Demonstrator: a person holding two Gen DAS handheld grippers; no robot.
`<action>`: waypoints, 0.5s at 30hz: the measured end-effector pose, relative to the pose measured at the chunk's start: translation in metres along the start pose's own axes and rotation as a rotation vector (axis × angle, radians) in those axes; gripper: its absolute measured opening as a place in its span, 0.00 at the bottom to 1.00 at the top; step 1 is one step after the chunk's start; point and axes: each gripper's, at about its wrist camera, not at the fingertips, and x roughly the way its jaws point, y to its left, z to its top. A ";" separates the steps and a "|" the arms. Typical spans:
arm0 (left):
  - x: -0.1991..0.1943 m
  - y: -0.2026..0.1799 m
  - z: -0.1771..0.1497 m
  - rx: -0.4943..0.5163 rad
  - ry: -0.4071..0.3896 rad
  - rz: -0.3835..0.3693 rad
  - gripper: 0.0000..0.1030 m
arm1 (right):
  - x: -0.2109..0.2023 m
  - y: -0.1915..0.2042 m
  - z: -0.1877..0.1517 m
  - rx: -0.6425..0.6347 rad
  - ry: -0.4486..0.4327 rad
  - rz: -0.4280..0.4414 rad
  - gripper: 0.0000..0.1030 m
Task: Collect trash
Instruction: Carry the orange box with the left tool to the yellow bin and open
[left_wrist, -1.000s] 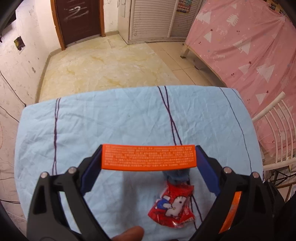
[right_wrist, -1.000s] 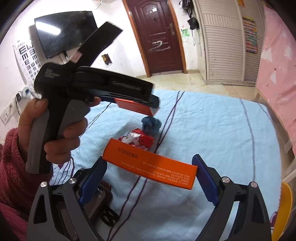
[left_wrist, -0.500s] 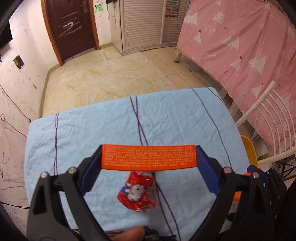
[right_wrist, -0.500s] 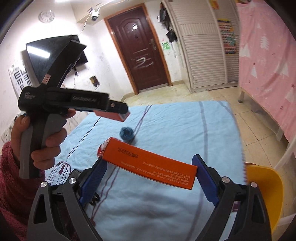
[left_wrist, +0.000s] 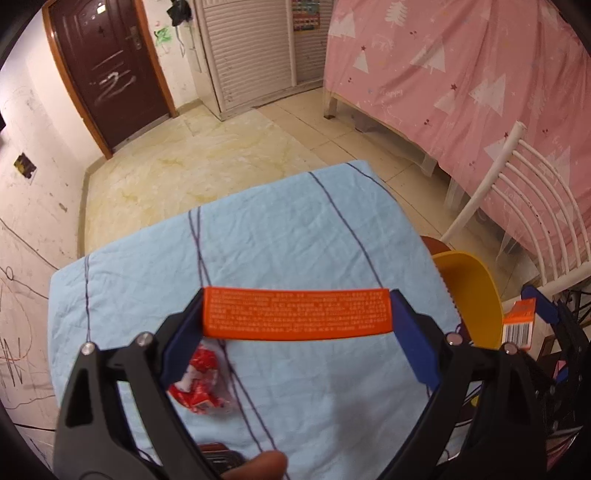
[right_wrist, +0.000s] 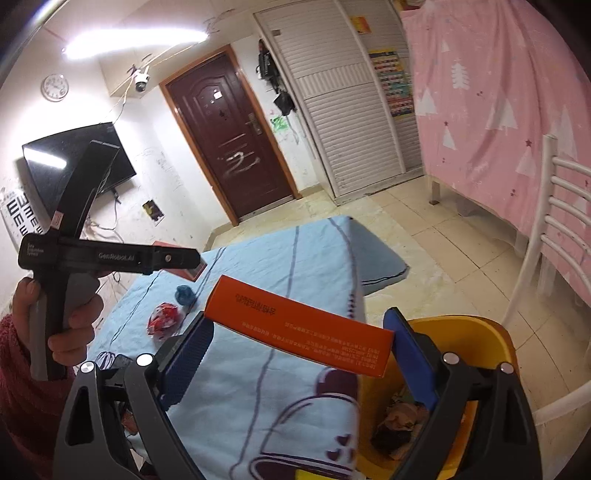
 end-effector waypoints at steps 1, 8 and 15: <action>0.001 -0.005 0.001 0.007 0.001 -0.001 0.87 | -0.002 -0.007 0.000 0.010 -0.004 -0.005 0.83; 0.010 -0.043 0.007 0.060 0.024 -0.017 0.87 | -0.009 -0.051 -0.004 0.092 -0.024 -0.032 0.83; 0.017 -0.077 0.011 0.100 0.033 -0.036 0.87 | 0.001 -0.085 -0.011 0.155 -0.009 -0.052 0.84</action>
